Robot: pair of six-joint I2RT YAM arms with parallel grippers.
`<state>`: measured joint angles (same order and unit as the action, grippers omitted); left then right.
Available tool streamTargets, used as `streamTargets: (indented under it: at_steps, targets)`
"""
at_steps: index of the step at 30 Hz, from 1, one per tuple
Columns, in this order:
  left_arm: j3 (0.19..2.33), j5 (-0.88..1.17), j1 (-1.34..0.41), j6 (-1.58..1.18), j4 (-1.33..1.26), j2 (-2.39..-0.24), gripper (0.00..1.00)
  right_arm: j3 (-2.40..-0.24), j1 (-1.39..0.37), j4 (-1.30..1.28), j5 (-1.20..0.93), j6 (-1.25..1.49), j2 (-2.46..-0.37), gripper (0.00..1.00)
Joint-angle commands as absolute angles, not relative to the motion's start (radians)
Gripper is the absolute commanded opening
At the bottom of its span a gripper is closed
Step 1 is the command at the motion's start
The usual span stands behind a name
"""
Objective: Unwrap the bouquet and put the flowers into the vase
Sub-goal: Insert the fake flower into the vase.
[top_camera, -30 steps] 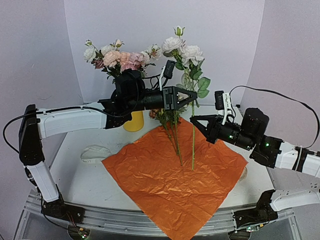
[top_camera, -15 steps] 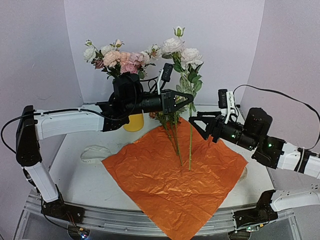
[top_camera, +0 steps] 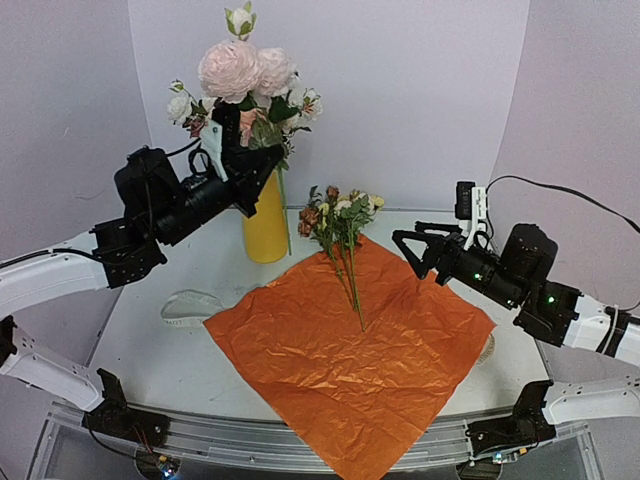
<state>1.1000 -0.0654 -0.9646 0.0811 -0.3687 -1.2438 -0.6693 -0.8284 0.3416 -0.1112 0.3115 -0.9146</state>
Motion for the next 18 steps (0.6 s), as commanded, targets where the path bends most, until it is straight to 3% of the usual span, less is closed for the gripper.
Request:
streamTargets:
  at_steps: [1, 7, 9, 18]
  targets:
    - [1.142, -0.311, -0.946, 0.368, -0.408, -1.209, 0.0, -0.664, -0.831, 0.364, -0.08, 0.302, -0.909, 0.87]
    - [1.225, -0.315, -0.859, 0.361, -0.407, -1.214, 0.0, -0.723, -0.832, 0.379, -0.078, 0.303, -1.005, 0.84]
    - [1.234, -0.314, -0.834, 0.349, -0.407, -1.213, 0.0, -0.793, -0.832, 0.383, -0.117, 0.294, -1.098, 0.78]
    - [1.28, -0.217, -0.713, 0.214, -0.422, -1.261, 0.0, -1.032, -0.834, 0.419, -0.238, 0.285, -1.349, 0.75]
